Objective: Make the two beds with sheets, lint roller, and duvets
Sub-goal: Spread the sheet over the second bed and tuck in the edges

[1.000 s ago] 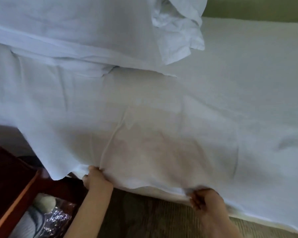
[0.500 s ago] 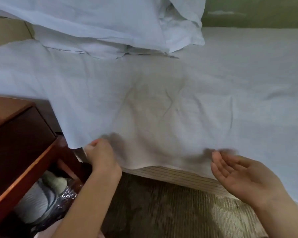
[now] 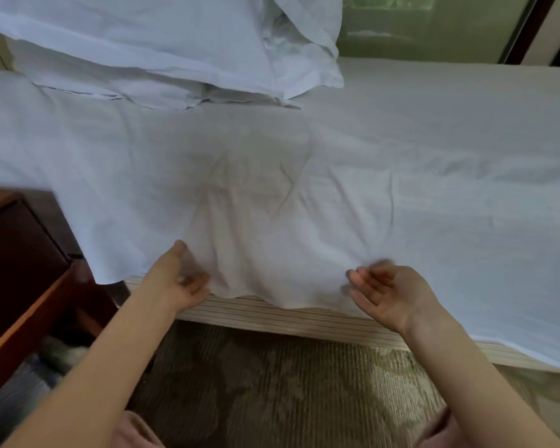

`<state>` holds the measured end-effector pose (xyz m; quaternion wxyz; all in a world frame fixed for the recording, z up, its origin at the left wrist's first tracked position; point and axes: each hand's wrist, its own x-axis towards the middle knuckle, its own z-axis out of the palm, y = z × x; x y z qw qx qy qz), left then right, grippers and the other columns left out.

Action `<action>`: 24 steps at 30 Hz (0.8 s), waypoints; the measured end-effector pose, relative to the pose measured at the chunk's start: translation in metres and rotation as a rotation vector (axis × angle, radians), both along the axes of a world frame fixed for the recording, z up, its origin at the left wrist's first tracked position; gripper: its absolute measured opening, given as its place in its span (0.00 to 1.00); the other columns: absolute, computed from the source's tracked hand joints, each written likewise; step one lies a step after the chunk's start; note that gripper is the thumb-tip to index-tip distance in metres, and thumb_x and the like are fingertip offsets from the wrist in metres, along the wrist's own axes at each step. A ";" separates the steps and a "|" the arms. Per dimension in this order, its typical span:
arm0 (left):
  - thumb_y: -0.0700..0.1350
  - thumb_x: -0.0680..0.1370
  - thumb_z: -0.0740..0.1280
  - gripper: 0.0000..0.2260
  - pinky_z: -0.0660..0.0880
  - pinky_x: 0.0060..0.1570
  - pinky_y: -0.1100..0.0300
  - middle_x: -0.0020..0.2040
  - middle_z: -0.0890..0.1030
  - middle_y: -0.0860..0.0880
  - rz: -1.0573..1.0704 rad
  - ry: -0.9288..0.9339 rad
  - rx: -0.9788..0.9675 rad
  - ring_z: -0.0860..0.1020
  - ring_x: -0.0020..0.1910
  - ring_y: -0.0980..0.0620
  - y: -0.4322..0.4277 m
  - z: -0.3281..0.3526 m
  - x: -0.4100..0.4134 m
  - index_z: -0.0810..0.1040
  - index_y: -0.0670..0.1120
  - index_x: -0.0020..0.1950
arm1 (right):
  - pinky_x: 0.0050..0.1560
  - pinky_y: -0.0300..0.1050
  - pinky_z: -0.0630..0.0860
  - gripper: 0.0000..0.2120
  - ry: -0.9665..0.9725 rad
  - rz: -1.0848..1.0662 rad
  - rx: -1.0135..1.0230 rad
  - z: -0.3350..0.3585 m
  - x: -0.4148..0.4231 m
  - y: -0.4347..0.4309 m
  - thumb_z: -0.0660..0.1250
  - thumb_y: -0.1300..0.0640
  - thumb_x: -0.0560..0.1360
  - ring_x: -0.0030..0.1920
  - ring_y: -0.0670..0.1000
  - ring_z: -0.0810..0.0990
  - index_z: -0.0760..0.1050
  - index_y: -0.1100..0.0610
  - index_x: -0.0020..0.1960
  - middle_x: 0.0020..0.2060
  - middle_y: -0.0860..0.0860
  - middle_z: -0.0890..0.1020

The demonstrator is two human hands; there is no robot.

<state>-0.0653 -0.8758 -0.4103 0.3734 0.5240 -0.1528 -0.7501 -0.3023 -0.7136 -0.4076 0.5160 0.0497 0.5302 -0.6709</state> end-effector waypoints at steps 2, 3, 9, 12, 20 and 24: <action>0.54 0.76 0.68 0.19 0.71 0.61 0.51 0.56 0.69 0.45 0.035 0.006 0.035 0.73 0.55 0.45 0.000 -0.005 -0.001 0.67 0.45 0.58 | 0.40 0.49 0.75 0.05 -0.023 0.058 0.045 -0.004 0.001 0.004 0.57 0.63 0.78 0.39 0.52 0.81 0.70 0.60 0.44 0.42 0.55 0.78; 0.54 0.74 0.70 0.19 0.72 0.59 0.54 0.53 0.70 0.46 0.060 0.030 0.049 0.73 0.51 0.46 -0.003 -0.007 0.001 0.68 0.44 0.56 | 0.41 0.48 0.74 0.05 -0.069 0.080 0.073 -0.007 0.002 0.005 0.59 0.61 0.77 0.40 0.52 0.79 0.70 0.59 0.43 0.42 0.55 0.78; 0.57 0.72 0.71 0.15 0.73 0.51 0.53 0.47 0.77 0.50 0.189 0.188 -0.052 0.76 0.45 0.51 -0.016 -0.010 0.020 0.75 0.46 0.46 | 0.41 0.47 0.72 0.05 -0.177 0.134 0.109 -0.024 0.010 -0.005 0.61 0.63 0.76 0.40 0.52 0.76 0.70 0.61 0.41 0.38 0.55 0.75; 0.56 0.71 0.72 0.14 0.74 0.56 0.50 0.52 0.76 0.49 0.228 0.249 -0.036 0.77 0.51 0.51 -0.025 -0.012 0.033 0.75 0.48 0.47 | 0.40 0.47 0.71 0.06 -0.180 0.141 0.088 -0.027 0.012 -0.013 0.59 0.64 0.76 0.39 0.52 0.76 0.71 0.61 0.40 0.37 0.55 0.75; 0.52 0.71 0.73 0.12 0.75 0.45 0.51 0.43 0.81 0.49 0.196 0.229 0.022 0.79 0.47 0.48 -0.018 -0.015 0.047 0.77 0.45 0.45 | 0.40 0.46 0.71 0.08 -0.205 0.140 0.136 -0.031 0.024 -0.018 0.58 0.65 0.77 0.38 0.51 0.74 0.71 0.62 0.40 0.37 0.54 0.74; 0.44 0.79 0.65 0.04 0.75 0.49 0.49 0.38 0.83 0.49 0.271 0.202 -0.006 0.80 0.43 0.50 -0.010 -0.015 0.052 0.75 0.47 0.44 | 0.55 0.52 0.71 0.14 -0.205 0.099 0.223 -0.036 0.024 -0.011 0.62 0.61 0.77 0.56 0.55 0.77 0.68 0.60 0.61 0.56 0.57 0.74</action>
